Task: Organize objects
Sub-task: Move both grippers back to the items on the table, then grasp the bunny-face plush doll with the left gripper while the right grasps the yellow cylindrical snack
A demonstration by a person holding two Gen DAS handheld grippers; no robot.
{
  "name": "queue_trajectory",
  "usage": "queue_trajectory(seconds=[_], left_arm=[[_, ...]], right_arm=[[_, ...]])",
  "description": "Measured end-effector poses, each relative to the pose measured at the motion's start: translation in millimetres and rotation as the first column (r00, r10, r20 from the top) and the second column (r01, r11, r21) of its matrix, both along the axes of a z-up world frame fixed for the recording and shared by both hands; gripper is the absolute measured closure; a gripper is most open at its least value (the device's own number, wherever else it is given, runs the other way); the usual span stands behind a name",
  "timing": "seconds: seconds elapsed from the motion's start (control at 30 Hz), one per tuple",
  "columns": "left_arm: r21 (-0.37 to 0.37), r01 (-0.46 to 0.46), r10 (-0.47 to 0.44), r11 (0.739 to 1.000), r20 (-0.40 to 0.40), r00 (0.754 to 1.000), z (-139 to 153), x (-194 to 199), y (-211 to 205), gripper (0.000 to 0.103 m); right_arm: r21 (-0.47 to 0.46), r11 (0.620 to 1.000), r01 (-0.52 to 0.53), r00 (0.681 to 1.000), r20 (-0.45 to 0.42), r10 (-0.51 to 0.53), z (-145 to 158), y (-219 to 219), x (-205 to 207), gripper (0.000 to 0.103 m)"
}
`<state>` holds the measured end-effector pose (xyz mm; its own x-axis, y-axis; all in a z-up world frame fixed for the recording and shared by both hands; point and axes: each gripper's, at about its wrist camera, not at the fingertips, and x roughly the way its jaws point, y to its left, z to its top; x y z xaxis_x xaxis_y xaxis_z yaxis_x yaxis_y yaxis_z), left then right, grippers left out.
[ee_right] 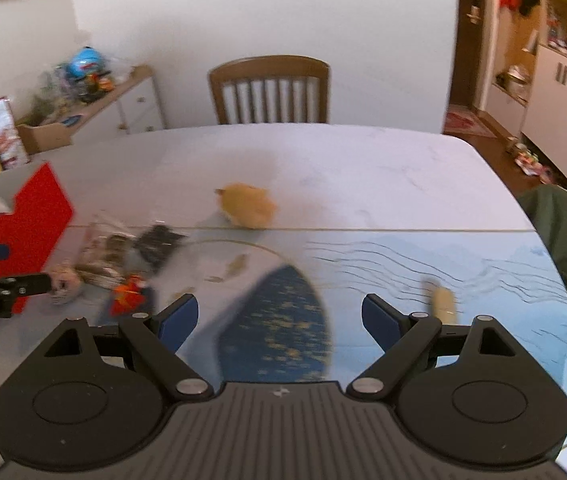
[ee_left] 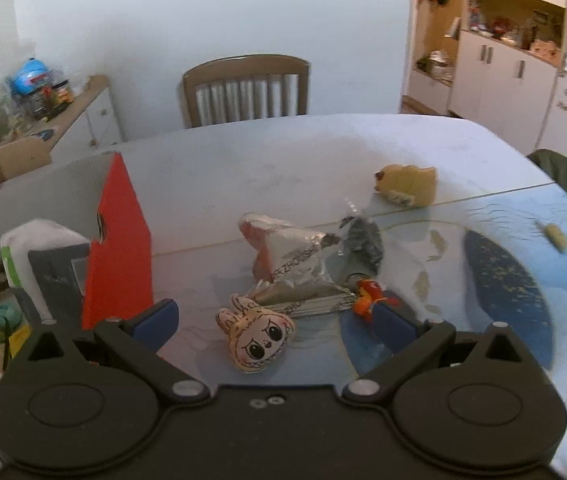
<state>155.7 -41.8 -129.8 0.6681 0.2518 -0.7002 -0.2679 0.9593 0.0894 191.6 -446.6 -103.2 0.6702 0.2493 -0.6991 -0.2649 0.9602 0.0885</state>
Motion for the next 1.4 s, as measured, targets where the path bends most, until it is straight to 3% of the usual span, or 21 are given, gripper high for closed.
queue_trajectory(seconds=[0.37, 0.53, 0.63, 0.9, 1.07, 1.23, 1.3, 1.4], left_arm=[[0.19, -0.115, 0.112, 0.975, 0.027, 0.993, -19.2, 3.0, -20.9, 0.005], [0.124, -0.236, 0.236, 0.964, 0.016, 0.972, -24.0, 8.2, -17.5, 0.006], [0.068, -0.24, 0.241, 0.968, -0.009, 0.97, -28.0, 14.5, -16.6, 0.01], [0.024, -0.343, 0.343, 0.939, -0.063, 0.937, -45.3, 20.1, -1.1, 0.02], [-0.003, -0.362, 0.361, 0.932, -0.078, 0.929, -49.7, 20.9, 8.1, 0.028], [-0.007, -0.333, 0.332, 0.943, -0.075, 0.94, -49.6, 21.1, 5.7, 0.041], [-0.015, -0.318, 0.316, 0.948, -0.073, 0.946, -49.3, 22.9, 4.3, 0.051], [-0.009, -0.305, 0.304, 0.952, -0.071, 0.95, -47.6, 23.7, 1.4, 0.053]], right_arm=[[-0.037, 0.984, 0.176, 0.983, -0.051, -0.177, -43.7, -66.4, 41.5, 0.014], [-0.027, 0.978, 0.205, 0.975, -0.077, -0.206, -60.1, -76.7, 51.4, 0.014], [-0.023, 0.975, 0.22, 0.971, -0.088, -0.221, -66.8, -80.2, 57.0, 0.014], [-0.01, 0.962, 0.274, 0.956, -0.107, -0.274, -79.6, -93.4, 73.5, 0.014], [-0.014, 0.962, 0.272, 0.955, -0.122, -0.272, -86.6, -95.9, 80.3, 0.019], [-0.025, 0.96, 0.278, 0.952, -0.128, -0.279, -91.2, -97.8, 84.3, 0.03], [-0.029, 0.961, 0.276, 0.953, -0.123, -0.278, -91.5, -97.9, 85.4, 0.037], [-0.035, 0.96, 0.277, 0.953, -0.119, -0.279, -90.9, -97.8, 86.4, 0.051]])
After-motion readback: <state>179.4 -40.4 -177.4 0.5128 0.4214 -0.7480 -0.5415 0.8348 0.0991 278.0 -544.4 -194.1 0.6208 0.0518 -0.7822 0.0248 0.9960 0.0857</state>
